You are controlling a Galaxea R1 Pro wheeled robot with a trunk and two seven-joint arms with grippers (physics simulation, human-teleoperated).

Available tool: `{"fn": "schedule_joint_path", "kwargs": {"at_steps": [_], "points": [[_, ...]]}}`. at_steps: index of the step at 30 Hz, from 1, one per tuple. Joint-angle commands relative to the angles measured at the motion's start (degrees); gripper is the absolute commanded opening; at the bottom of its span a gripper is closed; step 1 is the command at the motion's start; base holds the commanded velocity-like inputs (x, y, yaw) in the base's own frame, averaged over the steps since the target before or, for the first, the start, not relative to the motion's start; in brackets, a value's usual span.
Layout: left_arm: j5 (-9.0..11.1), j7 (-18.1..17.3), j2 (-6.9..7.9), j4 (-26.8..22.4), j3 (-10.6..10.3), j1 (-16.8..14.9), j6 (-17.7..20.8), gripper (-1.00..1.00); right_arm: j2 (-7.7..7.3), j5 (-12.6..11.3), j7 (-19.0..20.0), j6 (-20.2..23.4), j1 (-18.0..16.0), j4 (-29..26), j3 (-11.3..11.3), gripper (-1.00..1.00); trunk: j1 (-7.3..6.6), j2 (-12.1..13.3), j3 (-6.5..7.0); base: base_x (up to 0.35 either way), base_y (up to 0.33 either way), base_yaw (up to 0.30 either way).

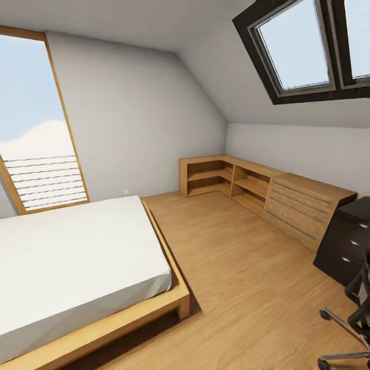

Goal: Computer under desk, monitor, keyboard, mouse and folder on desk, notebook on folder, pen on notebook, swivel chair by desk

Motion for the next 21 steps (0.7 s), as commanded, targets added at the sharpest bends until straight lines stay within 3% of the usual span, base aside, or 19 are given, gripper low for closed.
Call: {"fn": "schedule_joint_path", "kwargs": {"at_steps": [1, 3, 6, 12, 16, 17, 18, 19, 20, 21], "points": [[0.62, -0.10, 0.04, -0.26, 0.65, 0.00, -0.97, 1.00, 0.03, -0.15, 0.11, -0.07, -0.05, 0.12, -0.17, 1.00, 0.00, -0.04, -0.06, 0.000, 0.000, -0.299], [1.82, -0.10, 0.04, -0.51, 2.41, 0.00, -1.71, 1.00, -0.04, -0.26, 0.12, 0.12, -0.05, 0.30, -0.21, 1.00, 0.00, -0.04, -0.06, 0.000, 0.000, -0.299], [5.76, -0.10, -0.26, -0.86, 7.24, 0.00, -2.32, 1.00, -0.53, -0.39, 0.13, 0.28, -0.05, 0.64, -0.26, 1.00, 0.00, -0.04, -0.06, 0.000, 0.000, -0.300], [7.24, 0.12, -0.38, -0.94, 8.67, -0.03, -1.25, 1.00, -0.77, -1.01, 0.13, 0.38, -0.16, 0.70, -0.34, 1.00, 0.00, -0.04, -0.06, 0.000, 0.000, -0.300], [7.37, 2.52, -0.73, -1.02, 8.77, -0.20, 3.64, 1.00, -0.72, -1.65, 0.10, 0.42, -0.52, 0.63, -0.42, 1.00, 0.00, -0.04, -0.06, 0.000, 0.000, -0.300], [7.40, 4.20, -0.84, -1.60, 8.78, -0.94, 6.97, 1.00, -0.58, -1.99, 0.00, 0.44, -1.16, 0.63, -0.43, 1.00, 0.00, -0.04, -0.06, 0.000, 0.000, -0.300], [7.43, 6.77, -0.95, -3.82, 8.79, -3.25, 13.16, 1.00, -0.49, -2.29, -0.14, 0.51, -2.90, 0.66, -0.44, 1.00, 0.00, -0.04, -0.06, 0.000, 0.000, -0.300], [7.41, 8.88, -1.34, -7.84, 8.78, -6.30, 22.73, 1.00, -0.60, -2.53, -0.29, 1.04, -6.37, 0.96, -0.51, 1.00, 0.00, -0.04, -0.06, 0.000, 0.000, -0.300], [7.39, 9.41, -1.86, -10.09, 8.76, -7.31, 27.20, 1.00, -0.68, -2.79, -0.33, 1.95, -8.46, 1.62, -0.60, 1.00, 0.00, -0.04, -0.06, 0.000, 0.000, -0.300], [7.36, 9.59, -2.20, -11.22, 8.73, -7.69, 29.17, 1.00, -0.71, -3.02, -0.34, 2.54, -9.54, 2.11, -0.66, 1.00, 0.00, -0.04, -0.06, 0.000, 0.000, -0.300]]}}
